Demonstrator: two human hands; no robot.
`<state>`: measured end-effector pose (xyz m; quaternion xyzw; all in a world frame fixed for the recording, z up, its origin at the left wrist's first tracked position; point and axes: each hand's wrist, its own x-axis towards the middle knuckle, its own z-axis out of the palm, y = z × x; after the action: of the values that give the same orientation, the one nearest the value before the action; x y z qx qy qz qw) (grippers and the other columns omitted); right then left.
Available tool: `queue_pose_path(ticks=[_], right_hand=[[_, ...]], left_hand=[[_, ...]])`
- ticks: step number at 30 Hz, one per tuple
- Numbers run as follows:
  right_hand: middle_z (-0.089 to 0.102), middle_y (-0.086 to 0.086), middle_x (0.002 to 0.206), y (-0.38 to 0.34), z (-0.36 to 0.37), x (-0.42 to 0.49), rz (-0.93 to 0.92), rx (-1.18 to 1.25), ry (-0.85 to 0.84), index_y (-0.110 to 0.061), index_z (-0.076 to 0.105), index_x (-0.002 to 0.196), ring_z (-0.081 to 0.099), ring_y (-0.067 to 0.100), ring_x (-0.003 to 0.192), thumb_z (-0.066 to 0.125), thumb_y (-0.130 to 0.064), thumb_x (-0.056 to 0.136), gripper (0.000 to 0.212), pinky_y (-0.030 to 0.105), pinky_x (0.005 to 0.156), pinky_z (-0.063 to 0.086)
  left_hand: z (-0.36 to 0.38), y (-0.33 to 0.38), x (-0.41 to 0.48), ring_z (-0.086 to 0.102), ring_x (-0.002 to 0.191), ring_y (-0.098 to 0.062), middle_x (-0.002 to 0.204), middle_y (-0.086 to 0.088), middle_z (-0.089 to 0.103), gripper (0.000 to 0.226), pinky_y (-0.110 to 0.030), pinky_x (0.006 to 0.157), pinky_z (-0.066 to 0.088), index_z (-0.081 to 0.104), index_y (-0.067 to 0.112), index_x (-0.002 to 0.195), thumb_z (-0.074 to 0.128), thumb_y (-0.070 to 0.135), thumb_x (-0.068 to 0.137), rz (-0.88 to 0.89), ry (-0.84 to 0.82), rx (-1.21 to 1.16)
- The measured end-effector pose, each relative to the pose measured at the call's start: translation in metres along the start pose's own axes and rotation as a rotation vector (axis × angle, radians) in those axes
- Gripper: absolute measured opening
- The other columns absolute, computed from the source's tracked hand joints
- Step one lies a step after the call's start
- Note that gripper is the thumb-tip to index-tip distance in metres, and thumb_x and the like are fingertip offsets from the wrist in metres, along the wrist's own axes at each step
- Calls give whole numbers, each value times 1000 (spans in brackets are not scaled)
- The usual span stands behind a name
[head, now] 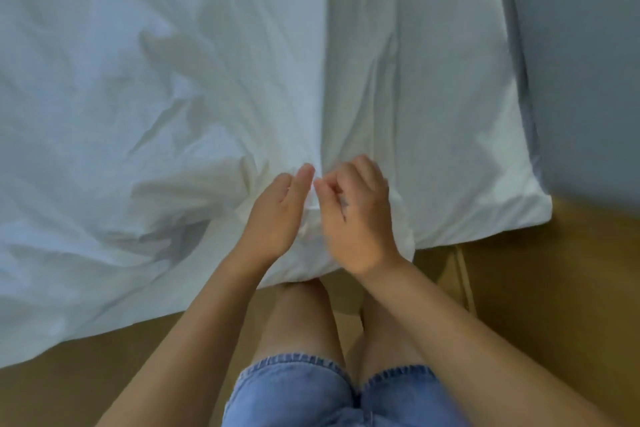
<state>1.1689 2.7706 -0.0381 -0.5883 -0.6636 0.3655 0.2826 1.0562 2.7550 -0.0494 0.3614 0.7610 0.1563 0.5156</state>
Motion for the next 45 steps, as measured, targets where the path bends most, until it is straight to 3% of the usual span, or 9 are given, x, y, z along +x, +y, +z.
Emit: queue_pose_path(ticks=[6, 11, 19, 25, 29, 33, 38, 42, 45], right_hand=[[55, 9, 94, 58, 16, 15, 279, 77, -551, -4, 64, 86, 52, 25, 97, 57, -11, 90, 11, 33, 88, 41], [50, 11, 114, 121, 1, 30, 569, 35, -166, -5, 58, 108, 48, 27, 109, 63, -22, 87, 27, 26, 92, 36], [65, 11, 102, 131, 25, 56, 833, 241, -234, 2, 61, 109, 62, 26, 93, 68, -44, 81, 54, 27, 68, 39], [52, 20, 131, 101, 40, 61, 842, 281, -257, 2, 46, 128, 50, 34, 119, 40, -37, 99, 49, 32, 92, 38], [66, 3, 88, 75, -25, 55, 821, 547, -176, -7, 65, 101, 63, 19, 83, 55, -41, 92, 36, 26, 67, 45], [71, -8, 68, 95, -192, 54, 716, 689, 160, -16, 71, 77, 68, 9, 60, 73, -41, 77, 25, 19, 50, 51], [60, 5, 74, 148, -192, 11, 678, 54, 140, -5, 57, 76, 56, 20, 71, 61, -31, 91, 31, 25, 62, 37], [59, 10, 84, 197, -162, 13, 775, -64, 102, -9, 50, 77, 53, 26, 76, 50, -44, 94, 39, 29, 66, 36], [55, 4, 73, 203, -158, 10, 719, -125, 94, -12, 47, 71, 56, 29, 70, 45, -47, 95, 42, 30, 61, 40]], left_hand=[[26, 9, 48, 32, 53, -11, 57, 1, 34, 33, -22, 49, 28, 32, 16, 59, 38, 4, 89, -150, 127, -91], [47, 11, 56, 23, 50, -10, 53, 9, 25, 35, -26, 49, 23, 23, 18, 59, 44, 16, 87, -125, 164, 68], [48, 14, 46, 42, 59, -17, 68, -6, 43, 26, -22, 54, 40, 43, 11, 71, 37, 13, 96, -394, 495, -467], [47, 15, 34, 44, 63, -9, 67, 7, 46, 37, -10, 51, 33, 48, 13, 72, 46, 40, 96, -186, 530, -77], [42, 22, 23, 49, 118, -26, 130, -7, 50, 82, -31, 85, 37, 33, 11, 139, 51, 67, 81, -213, 379, 488], [73, 69, 15, 16, 142, -35, 155, -14, 19, 100, -51, 109, 21, 3, 33, 147, 25, 90, 68, 241, 444, 697], [162, 75, 26, 22, 140, -31, 153, -10, 23, 79, -50, 109, 29, -1, 27, 151, 42, 57, 91, 101, -212, 818], [181, 51, 35, 49, 113, -28, 126, -7, 51, 52, -39, 89, 42, 42, 14, 127, 47, 52, 90, 68, -107, 627], [190, 55, 34, 52, 114, -28, 127, -9, 53, 67, -32, 86, 39, 40, 7, 132, 55, 54, 87, -48, 11, 290]])
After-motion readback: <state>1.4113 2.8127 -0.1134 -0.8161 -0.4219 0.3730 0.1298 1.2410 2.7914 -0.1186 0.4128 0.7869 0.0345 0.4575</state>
